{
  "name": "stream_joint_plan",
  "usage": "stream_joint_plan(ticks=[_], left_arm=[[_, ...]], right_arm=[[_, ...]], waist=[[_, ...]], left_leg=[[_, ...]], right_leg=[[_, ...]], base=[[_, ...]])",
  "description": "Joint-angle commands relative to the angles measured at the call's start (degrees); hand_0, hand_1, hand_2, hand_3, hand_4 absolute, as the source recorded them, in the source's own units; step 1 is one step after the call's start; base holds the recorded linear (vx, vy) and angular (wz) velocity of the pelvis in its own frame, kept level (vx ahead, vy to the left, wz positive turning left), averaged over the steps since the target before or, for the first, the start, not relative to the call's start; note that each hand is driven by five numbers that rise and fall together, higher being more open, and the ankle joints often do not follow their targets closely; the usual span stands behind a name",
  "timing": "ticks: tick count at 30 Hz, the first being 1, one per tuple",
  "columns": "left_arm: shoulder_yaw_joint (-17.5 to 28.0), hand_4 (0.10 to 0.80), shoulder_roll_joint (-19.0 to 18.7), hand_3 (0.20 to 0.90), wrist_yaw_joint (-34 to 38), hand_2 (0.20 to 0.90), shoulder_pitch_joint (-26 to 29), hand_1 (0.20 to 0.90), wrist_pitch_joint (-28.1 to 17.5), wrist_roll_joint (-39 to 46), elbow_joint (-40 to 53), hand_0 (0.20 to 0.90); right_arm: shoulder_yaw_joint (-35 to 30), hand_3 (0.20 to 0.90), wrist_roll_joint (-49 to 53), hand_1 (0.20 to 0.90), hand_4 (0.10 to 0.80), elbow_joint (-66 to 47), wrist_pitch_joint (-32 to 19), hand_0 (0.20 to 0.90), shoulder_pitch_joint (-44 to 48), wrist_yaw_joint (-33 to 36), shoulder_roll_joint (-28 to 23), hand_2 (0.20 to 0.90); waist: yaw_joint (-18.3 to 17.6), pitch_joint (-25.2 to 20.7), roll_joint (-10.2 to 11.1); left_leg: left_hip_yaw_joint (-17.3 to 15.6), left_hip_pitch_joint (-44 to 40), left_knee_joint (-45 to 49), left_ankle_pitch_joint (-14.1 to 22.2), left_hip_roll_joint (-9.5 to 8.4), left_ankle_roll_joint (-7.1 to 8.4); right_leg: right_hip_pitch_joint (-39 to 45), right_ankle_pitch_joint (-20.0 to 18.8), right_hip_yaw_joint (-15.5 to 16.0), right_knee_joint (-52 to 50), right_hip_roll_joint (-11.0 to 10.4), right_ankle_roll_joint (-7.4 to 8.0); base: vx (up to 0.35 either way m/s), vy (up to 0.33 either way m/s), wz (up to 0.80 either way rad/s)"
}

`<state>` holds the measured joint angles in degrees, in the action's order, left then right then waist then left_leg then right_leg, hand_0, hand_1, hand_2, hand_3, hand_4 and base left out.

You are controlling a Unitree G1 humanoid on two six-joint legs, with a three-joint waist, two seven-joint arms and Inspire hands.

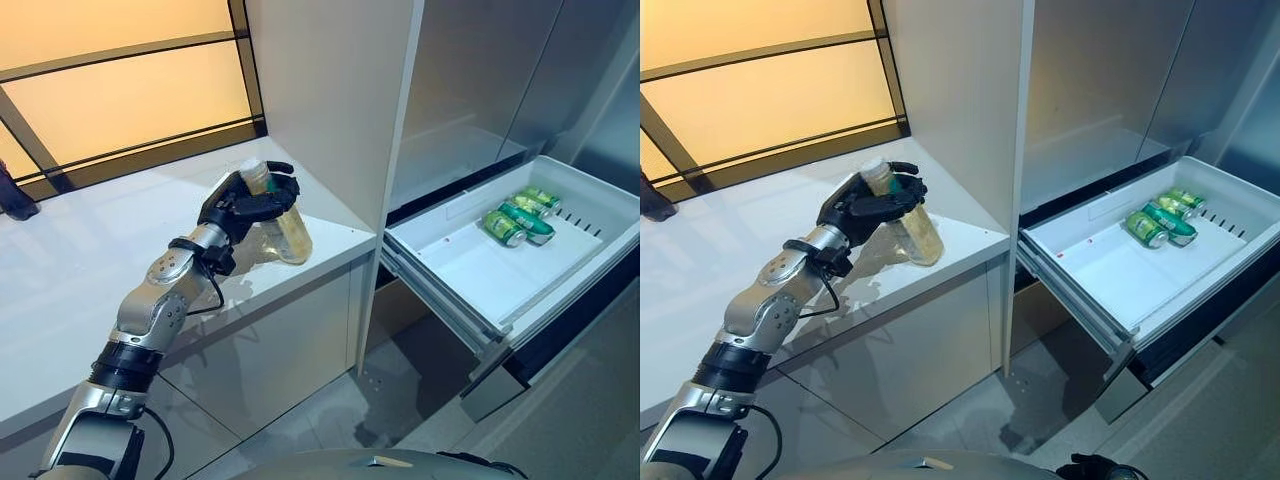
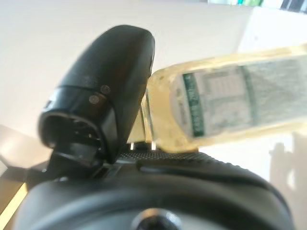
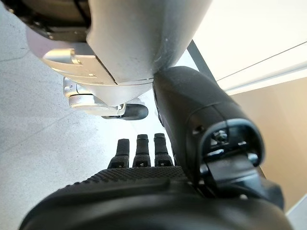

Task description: Put drinks into fridge and close the fridge

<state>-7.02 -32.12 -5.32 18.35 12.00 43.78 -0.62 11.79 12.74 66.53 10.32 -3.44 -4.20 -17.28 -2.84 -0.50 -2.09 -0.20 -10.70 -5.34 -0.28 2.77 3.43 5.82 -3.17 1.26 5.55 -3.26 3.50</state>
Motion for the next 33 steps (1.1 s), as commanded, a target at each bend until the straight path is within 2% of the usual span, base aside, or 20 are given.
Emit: stream_joint_plan(ticks=[1, 19, 28, 33], left_arm=[[1.6, 0.100, -0.6, 0.200, 0.6, 0.300, 10.9, 0.300, -5.8, 0.1, 0.6, 0.300], [2.3, 0.100, -1.0, 0.200, 2.9, 0.300, 11.3, 0.300, -10.2, 0.2, 2.8, 0.300], [2.2, 0.100, -1.9, 0.200, 3.4, 0.300, 12.2, 0.300, -13.4, 0.3, 4.9, 0.300], [1.5, 0.100, -2.7, 0.200, 3.5, 0.300, 12.5, 0.300, -15.7, 0.0, 7.7, 0.300]], right_arm=[[2.3, 0.900, -1.5, 0.900, 0.800, 2.0, 0.1, 0.900, 2.2, -2.2, 1.1, 0.900], [8.9, 0.900, -10.0, 0.900, 0.800, -3.5, -2.8, 0.900, 4.0, -6.3, 0.2, 0.900], [16.1, 0.900, -19.5, 0.900, 0.800, -12.3, -4.0, 0.900, 5.9, -12.0, -0.6, 0.900], [19.8, 0.900, -24.1, 0.900, 0.800, -20.8, -4.4, 0.900, 7.6, -14.5, -1.6, 0.900]], waist=[[-0.5, 0.4, 1.2], [0.8, 0.3, 1.6], [1.8, 0.0, 1.8], [2.6, 0.1, 2.0]], left_leg=[[2.1, 2.6, 0.4, 3.2, -5.71, -4.11], [3.2, 2.9, 0.4, 3.0, -5.81, -3.85], [3.7, 3.3, 0.4, 2.8, -5.92, -3.63], [4.4, 3.7, 0.4, 2.5, -6.11, -3.59]], right_leg=[[1.1, 4.1, 0.2, -1.4, 3.4, 0.57], [1.3, 4.2, 1.2, -1.4, 3.0, 0.51], [1.4, 4.2, 2.0, -1.1, 2.6, 0.49], [1.2, 4.1, 2.4, -1.1, 2.3, 0.43]], base=[[0.006, -0.003, -0.07], [0.001, -0.001, -0.01], [-0.007, 0.001, 0.03], [-0.008, 0.001, 0.03]])
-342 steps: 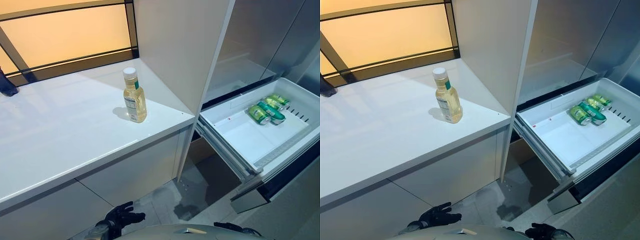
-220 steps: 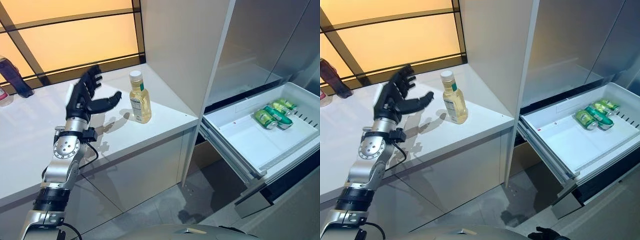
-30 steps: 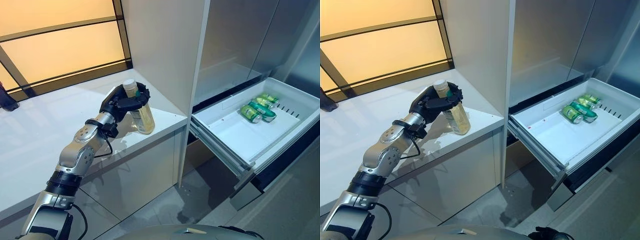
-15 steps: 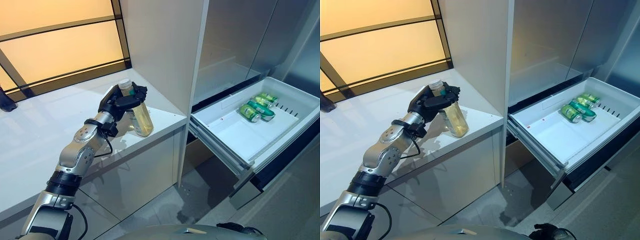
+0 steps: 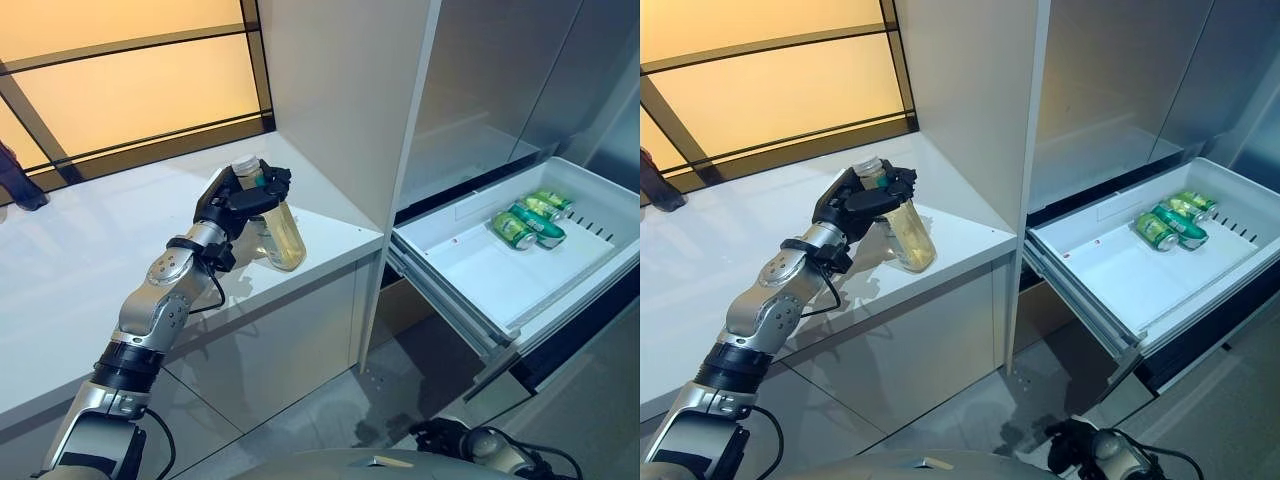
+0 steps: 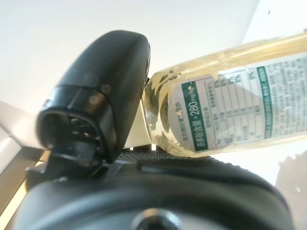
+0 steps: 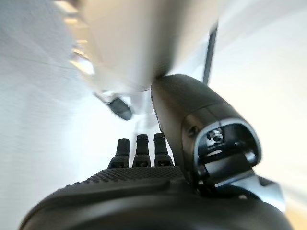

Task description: Put drinks into fridge and close the fridge

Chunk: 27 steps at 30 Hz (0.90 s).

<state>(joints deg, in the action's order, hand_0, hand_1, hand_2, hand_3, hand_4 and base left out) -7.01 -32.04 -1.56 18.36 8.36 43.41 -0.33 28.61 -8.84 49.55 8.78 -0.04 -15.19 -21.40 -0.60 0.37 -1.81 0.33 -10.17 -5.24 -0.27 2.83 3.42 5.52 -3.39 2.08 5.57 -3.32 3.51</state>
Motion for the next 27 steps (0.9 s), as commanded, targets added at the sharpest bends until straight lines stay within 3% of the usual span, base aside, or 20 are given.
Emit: stream_joint_plan(ticks=[1, 9, 15, 16, 18, 22, 23, 24, 25, 27], left_arm=[[1.4, 0.100, -3.0, 0.200, -0.2, 0.300, 12.6, 0.300, -12.2, 0.5, 7.9, 0.300], [0.3, 0.100, -4.4, 0.200, -0.6, 0.300, 13.1, 0.300, -14.9, 0.4, 10.4, 0.300], [-0.5, 0.100, -4.3, 0.200, -3.6, 0.300, 13.0, 0.300, -17.1, 4.2, 11.9, 0.300], [0.1, 0.100, -4.3, 0.200, -5.0, 0.300, 12.1, 0.300, -17.8, 4.5, 11.9, 0.300], [1.8, 0.100, -4.6, 0.200, -7.5, 0.300, 9.8, 0.300, -19.7, 5.4, 13.2, 0.300], [1.2, 0.100, -5.6, 0.200, -6.2, 0.300, 12.4, 0.300, -20.2, 6.4, 15.4, 0.300], [0.7, 0.100, -5.9, 0.200, -6.2, 0.300, 13.1, 0.300, -21.4, 6.5, 15.2, 0.300], [0.5, 0.100, -5.9, 0.200, -6.3, 0.300, 13.2, 0.300, -22.0, 6.3, 15.1, 0.300], [0.2, 0.100, -6.4, 0.200, -5.9, 0.300, 13.6, 0.300, -23.4, 6.2, 15.3, 0.300], [-0.5, 0.100, -6.1, 0.200, -6.0, 0.300, 14.2, 0.300, -24.9, 6.0, 15.3, 0.300]], right_arm=[[3.6, 0.900, -2.7, 0.900, 0.800, -5.2, -2.8, 0.900, 4.5, -4.1, 2.2, 0.900], [6.0, 0.900, -5.8, 0.900, 0.800, -16.3, -2.1, 0.900, 7.4, -6.0, 0.7, 0.900], [5.1, 0.900, 0.7, 0.900, 0.800, -26.1, -0.9, 0.900, 10.8, -10.3, -1.5, 0.900], [4.8, 0.900, 1.1, 0.900, 0.800, -25.6, -4.0, 0.900, 9.6, -10.2, -1.9, 0.900], [3.7, 0.900, 0.9, 0.900, 0.800, -21.2, -15.4, 0.900, 4.9, -9.5, -1.6, 0.900], [5.3, 0.900, 4.4, 0.900, 0.800, -27.0, -13.7, 0.900, 3.1, -11.5, -0.5, 0.900], [6.0, 0.900, 9.0, 0.900, 0.800, -28.8, -16.9, 0.900, 3.9, -12.9, -0.6, 0.900], [6.0, 0.900, 10.0, 0.900, 0.800, -30.0, -16.6, 0.900, 4.1, -13.7, -0.5, 0.900], [5.0, 0.900, 19.6, 0.900, 0.800, -35.6, -27.3, 0.900, 5.3, -18.7, -0.5, 0.900], [4.1, 0.900, 23.3, 0.900, 0.800, -44.2, -18.0, 0.900, 10.1, -20.1, 1.4, 0.900]], waist=[[0.5, -0.7, 1.7], [1.1, -0.4, 2.0], [1.3, 0.0, 2.3], [1.2, 0.1, 2.2], [0.9, 0.5, 1.9], [0.5, 0.6, 1.7], [0.5, 0.5, 1.6], [0.6, 0.5, 1.6], [0.4, 0.5, 1.5], [0.5, 0.3, 1.3]], left_leg=[[3.9, 3.2, 0.3, 2.5, -6.17, -3.55], [4.8, 3.4, 0.3, 2.3, -6.44, -3.58], [5.2, 3.8, 0.2, 1.5, -6.59, -3.52], [5.3, 3.6, 0.2, 2.0, -6.53, -3.54], [5.1, 3.5, 0.2, 2.2, -6.56, -3.69], [4.7, 3.6, 0.2, 2.2, -6.74, -3.92], [4.6, 3.6, 0.2, 2.1, -6.70, -3.91], [4.5, 3.6, 0.2, 2.1, -6.66, -3.89], [4.4, 3.4, 0.2, 2.1, -6.70, -3.91], [4.4, 3.2, 0.2, 2.0, -6.75, -3.93]], right_leg=[[1.5, 4.4, 1.7, -1.1, 2.3, 0.42], [1.7, 4.4, 2.0, -1.1, 2.2, 0.28], [1.3, 3.8, 2.3, -1.3, 2.0, 0.19], [1.6, 4.2, 2.2, -1.3, 2.2, 0.15], [1.6, 4.5, 2.2, -1.3, 2.2, 0.32], [1.5, 4.5, 2.4, -1.2, 1.9, 0.59], [1.5, 4.4, 2.5, -1.2, 1.8, 0.64], [1.5, 4.4, 2.5, -1.3, 1.8, 0.70], [1.6, 4.3, 2.5, -1.2, 1.8, 0.77], [1.6, 4.1, 2.3, -1.1, 1.7, 0.69]], base=[[0.000, 0.000, 0.00], [-0.015, 0.007, 0.04], [-0.040, 0.010, 0.06], [-0.042, 0.015, 0.03], [-0.039, 0.016, 0.01], [-0.037, 0.022, 0.00], [0.000, 0.000, 0.00], [0.000, 0.000, 0.00], [0.000, 0.000, 0.00], [-0.005, 0.017, -0.01]])
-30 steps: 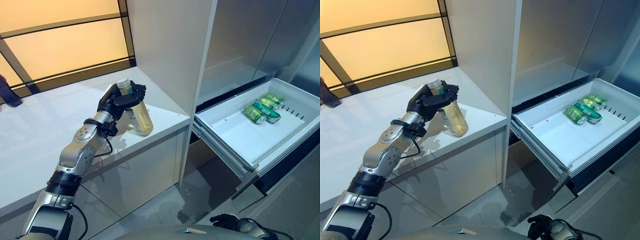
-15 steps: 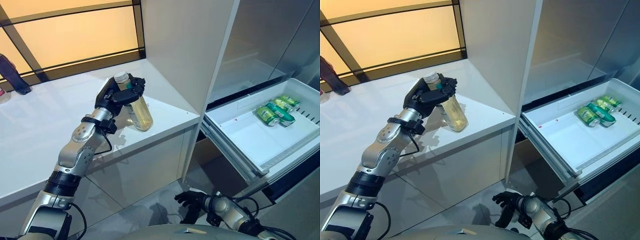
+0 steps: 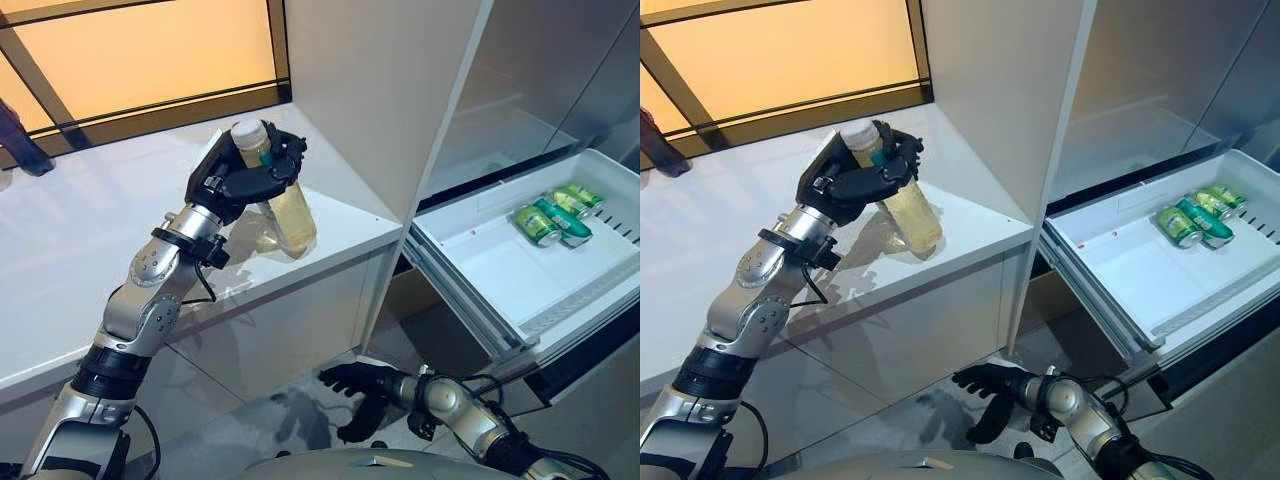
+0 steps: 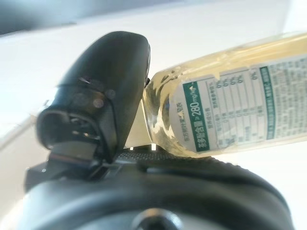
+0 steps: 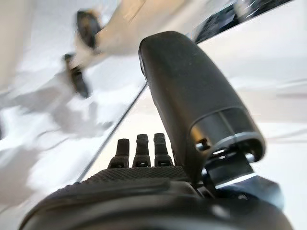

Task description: Put drinks into fridge and close the fridge

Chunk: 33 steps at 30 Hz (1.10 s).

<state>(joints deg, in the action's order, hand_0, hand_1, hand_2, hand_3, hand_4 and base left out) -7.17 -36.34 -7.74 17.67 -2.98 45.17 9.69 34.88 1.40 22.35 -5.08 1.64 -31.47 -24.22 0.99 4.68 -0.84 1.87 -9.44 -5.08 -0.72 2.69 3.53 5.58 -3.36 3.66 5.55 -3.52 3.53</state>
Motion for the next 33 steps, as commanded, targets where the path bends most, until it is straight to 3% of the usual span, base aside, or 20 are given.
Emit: stream_joint_plan(ticks=[1, 4, 9, 10, 11, 12, 13, 16, 21, 33], left_arm=[[-0.5, 0.100, -1.5, 0.200, 0.2, 0.300, 15.1, 0.300, -13.8, 3.6, 5.5, 0.300], [-0.8, 0.100, -0.2, 0.200, -0.8, 0.300, 14.9, 0.300, -14.1, 2.9, 7.0, 0.300], [0.2, 0.100, 0.1, 0.200, -3.5, 0.300, 13.6, 0.300, -13.1, 4.5, 8.9, 0.300], [0.5, 0.100, 0.2, 0.200, -3.7, 0.300, 13.2, 0.300, -12.7, 4.6, 9.4, 0.300], [3.0, 0.100, -0.7, 0.200, -6.9, 0.300, 10.7, 0.300, -13.5, 5.7, 8.8, 0.300], [6.3, 0.100, -2.4, 0.200, -9.3, 0.300, 7.4, 0.300, -14.0, 7.9, 9.1, 0.300], [8.4, 0.100, -3.2, 0.200, -10.8, 0.300, 5.3, 0.300, -14.3, 8.9, 9.1, 0.300], [12.0, 0.100, -3.5, 0.200, -12.8, 0.300, 2.2, 0.300, -14.6, 9.2, 9.2, 0.300], [14.3, 0.100, -5.6, 0.200, -11.6, 0.300, 1.7, 0.300, -15.4, 7.4, 7.7, 0.300], [12.1, 0.100, -6.5, 0.200, -10.6, 0.300, 3.5, 0.300, -14.2, 6.6, 8.1, 0.300]], right_arm=[[-2.2, 0.900, 15.1, 0.900, 0.800, -19.3, -1.4, 0.900, 10.8, -3.7, 4.7, 0.900], [-3.1, 0.900, 21.9, 0.900, 0.800, -25.1, 3.0, 0.900, 17.4, -2.6, 5.0, 0.900], [-6.0, 0.900, 30.0, 0.900, 0.800, -31.4, 4.9, 0.900, 23.2, 0.3, 3.2, 0.900], [-6.9, 0.900, 22.9, 0.900, 0.800, -33.1, 16.9, 0.900, 24.4, 0.6, 2.5, 0.900], [-13.4, 0.900, 30.1, 0.900, 0.800, -30.1, 6.8, 0.900, 20.1, -8.7, -5.1, 0.900], [-19.9, 0.900, 33.9, 0.900, 0.800, -30.4, 0.3, 0.900, 13.9, -14.5, -8.3, 0.900], [-24.1, 0.900, 35.9, 0.900, 0.800, -31.5, -1.3, 0.900, 10.6, -17.8, -9.6, 0.900], [-29.9, 0.900, 36.7, 0.900, 0.800, -34.6, -1.7, 0.900, 6.3, -20.1, -9.5, 0.900], [-35.1, 0.900, 35.8, 0.900, 0.800, -35.9, -1.5, 0.900, 6.2, -14.9, -11.1, 0.900], [-34.0, 0.900, 35.2, 0.900, 0.800, -38.8, 2.0, 0.900, 12.0, -7.1, -13.5, 0.900]], waist=[[-0.9, -4.1, 0.4], [-0.2, -4.6, 0.7], [0.3, -5.1, 1.3], [0.3, -5.2, 1.4], [-0.1, -5.3, 1.8], [-0.7, -5.3, 2.0], [-1.2, -5.4, 2.0], [-2.0, -5.6, 2.0], [-2.9, -5.8, 1.8], [-2.9, -5.4, 1.8]], left_leg=[[2.9, 2.5, 0.1, 2.5, -6.62, -4.03], [2.9, 2.5, 0.1, 2.5, -6.52, -3.96], [2.9, 2.6, 0.1, 2.4, -6.37, -3.95], [2.8, 3.1, 0.1, 1.9, -6.40, -3.96], [2.5, 3.1, 0.1, 2.1, -6.35, -3.91], [2.2, 3.0, 0.1, 2.3, -6.30, -4.06], [1.9, 3.0, 0.1, 2.4, -6.26, -4.11], [1.2, 3.0, 0.1, 2.6, -6.12, -4.14], [0.7, 2.7, 0.1, 2.7, -5.83, -3.98], [0.9, 2.6, 0.1, 2.5, -5.71, -3.78]], right_leg=[[1.6, 4.1, 0.7, -1.1, 1.9, 0.60], [1.6, 4.1, 0.8, -1.0, 2.0, 0.45], [1.5, 4.0, 0.8, -0.9, 2.1, 0.17], [1.1, 3.5, 0.6, -0.9, 2.2, 0.05], [1.0, 3.5, 0.5, -1.0, 2.3, 0.19], [1.0, 3.5, 0.5, -1.0, 2.3, 0.46], [0.9, 3.5, 0.4, -1.0, 2.3, 0.59], [0.8, 3.4, -0.1, -0.9, 2.4, 0.75], [0.6, 3.2, -0.8, -0.9, 2.7, 0.80], [0.6, 3.1, -0.8, -1.1, 2.7, 0.72]], base=[[0.000, 0.000, 0.00], [0.000, 0.000, 0.00], [-0.007, -0.003, 0.00], [-0.042, -0.026, 0.02], [-0.056, -0.040, 0.02], [-0.028, -0.041, 0.05], [-0.024, -0.023, 0.08], [-0.011, -0.005, -0.06], [-0.002, -0.004, -0.14], [-0.002, 0.001, -0.03]])
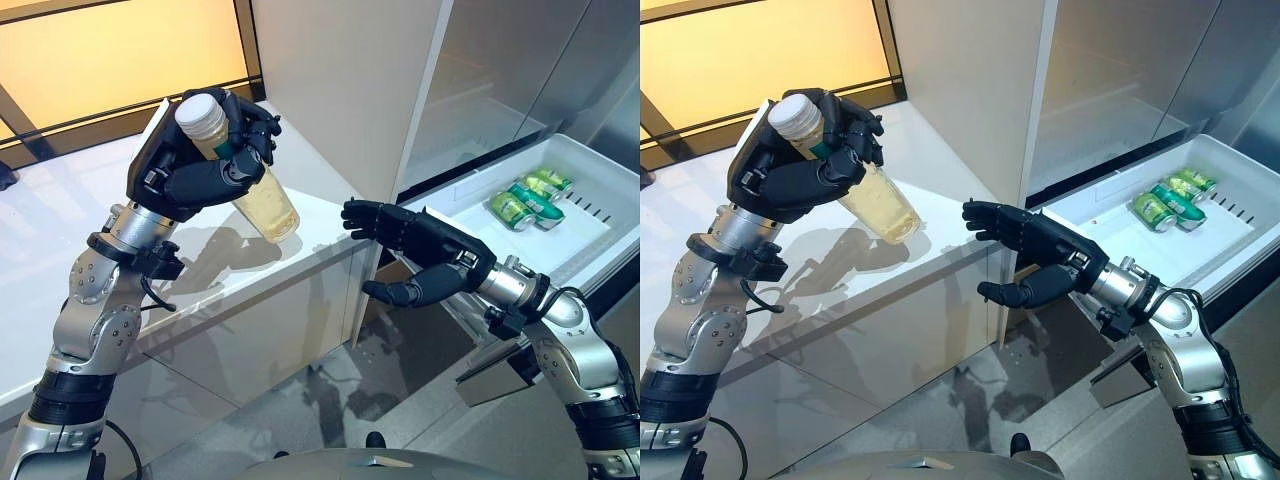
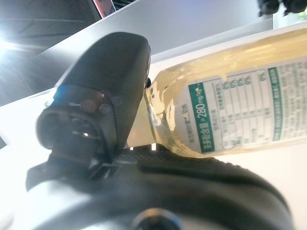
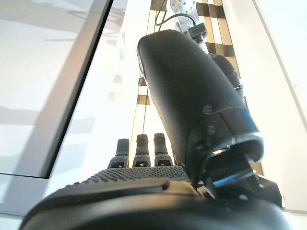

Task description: Put drinks into fridge and close the fridge

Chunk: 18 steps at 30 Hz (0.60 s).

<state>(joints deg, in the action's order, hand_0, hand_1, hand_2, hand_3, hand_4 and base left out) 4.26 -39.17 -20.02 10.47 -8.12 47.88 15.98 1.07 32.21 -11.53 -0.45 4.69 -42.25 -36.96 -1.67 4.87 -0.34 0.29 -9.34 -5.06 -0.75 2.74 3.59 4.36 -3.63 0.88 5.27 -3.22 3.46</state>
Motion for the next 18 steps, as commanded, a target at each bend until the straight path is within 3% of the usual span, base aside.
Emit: stream_joint_plan(ticks=[1, 5, 18], left_arm=[[0.3, 0.100, -3.6, 0.200, 1.8, 0.300, 10.8, 0.300, -9.1, 3.7, 1.9, 0.300], [-2.4, 0.100, -3.4, 0.200, 2.0, 0.300, 12.5, 0.300, -8.1, 2.3, 1.9, 0.300], [-8.5, 0.100, -3.2, 0.200, 2.3, 0.300, 17.6, 0.300, -4.8, 2.0, 1.2, 0.300]], right_arm=[[0.1, 0.900, 4.4, 0.900, 0.800, -4.8, -2.4, 0.900, 9.4, 4.1, -0.8, 0.900], [2.4, 0.900, 4.7, 0.900, 0.800, -4.1, -0.3, 0.900, 13.1, 8.8, -1.2, 0.900], [9.7, 0.900, 3.9, 0.900, 0.800, -2.3, 6.3, 0.900, 23.3, 15.2, -1.4, 0.900]], waist=[[-0.2, -5.6, 1.4], [0.1, -5.5, 1.5], [0.7, -5.5, 1.8]], left_leg=[[2.5, 2.5, 0.1, 2.5, -5.74, -3.81], [2.6, 2.6, 0.1, 2.5, -5.78, -3.79], [2.8, 2.5, 0.1, 2.2, -5.82, -3.67]], right_leg=[[1.8, 3.4, 1.9, -0.8, 2.4, 0.78], [1.8, 3.3, 2.1, -0.9, 2.5, 0.68], [1.9, 3.3, 2.6, -0.9, 2.5, 0.50]], base=[[0.000, 0.000, 0.00], [0.000, 0.000, 0.00], [0.000, 0.000, 0.00]])
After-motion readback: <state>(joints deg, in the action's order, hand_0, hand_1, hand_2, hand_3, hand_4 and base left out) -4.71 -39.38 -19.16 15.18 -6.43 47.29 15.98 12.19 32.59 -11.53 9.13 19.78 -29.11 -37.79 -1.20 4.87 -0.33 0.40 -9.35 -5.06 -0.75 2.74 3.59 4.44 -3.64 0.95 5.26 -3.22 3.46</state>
